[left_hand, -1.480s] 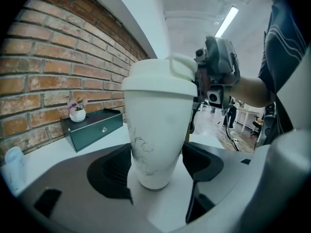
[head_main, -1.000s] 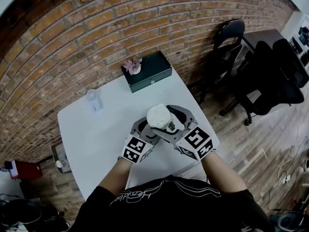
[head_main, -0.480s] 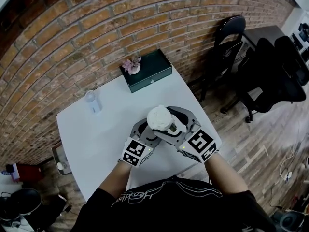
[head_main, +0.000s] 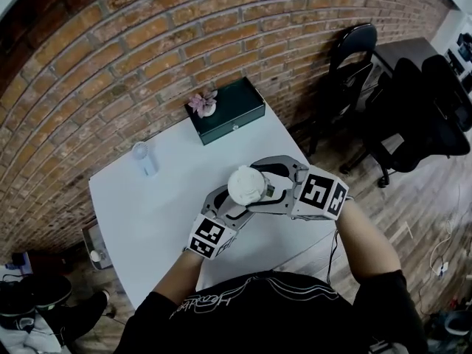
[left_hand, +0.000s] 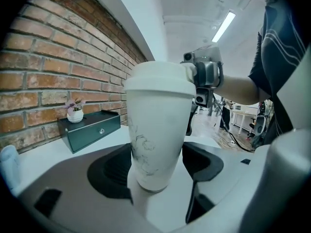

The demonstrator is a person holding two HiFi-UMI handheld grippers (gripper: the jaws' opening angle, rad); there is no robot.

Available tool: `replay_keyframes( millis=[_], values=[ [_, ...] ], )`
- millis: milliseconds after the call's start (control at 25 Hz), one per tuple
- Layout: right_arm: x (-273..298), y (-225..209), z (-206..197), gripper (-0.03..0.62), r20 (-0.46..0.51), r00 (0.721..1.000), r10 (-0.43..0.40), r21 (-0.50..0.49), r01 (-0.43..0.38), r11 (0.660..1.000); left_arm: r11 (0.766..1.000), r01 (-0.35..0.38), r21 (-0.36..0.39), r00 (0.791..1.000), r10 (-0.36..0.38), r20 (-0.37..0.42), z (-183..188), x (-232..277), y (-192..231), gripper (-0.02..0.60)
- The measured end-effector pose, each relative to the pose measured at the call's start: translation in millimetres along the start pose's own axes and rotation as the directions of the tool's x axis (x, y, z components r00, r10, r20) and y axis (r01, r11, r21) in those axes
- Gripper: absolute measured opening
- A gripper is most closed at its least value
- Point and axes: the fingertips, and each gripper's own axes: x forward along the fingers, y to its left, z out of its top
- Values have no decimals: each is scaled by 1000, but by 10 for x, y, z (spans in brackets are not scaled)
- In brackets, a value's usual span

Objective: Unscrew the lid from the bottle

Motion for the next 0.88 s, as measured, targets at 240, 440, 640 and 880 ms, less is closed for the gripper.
replay_keyframes(
  millis=[240, 440, 640, 880],
  values=[
    [11, 50, -22, 353, -195, 959, 206, -161, -239, 958, 1000, -2, -3, 1000, 2, -5, -6, -14, -12, 347],
    [2, 36, -57, 351, -340, 897, 284, -233, -373, 898, 1000, 2, -3, 1000, -3, -9, 20, -3, 3, 347],
    [0, 72, -82, 353, -409, 867, 286, -247, -407, 879, 1000, 3, -7, 1000, -3, -22, -11, -10, -22, 347],
    [26, 87, -65, 380, -342, 917, 204, -215, -288, 933, 1000, 5, 1, 1000, -5, -24, -11, 11, 15, 347]
  ],
)
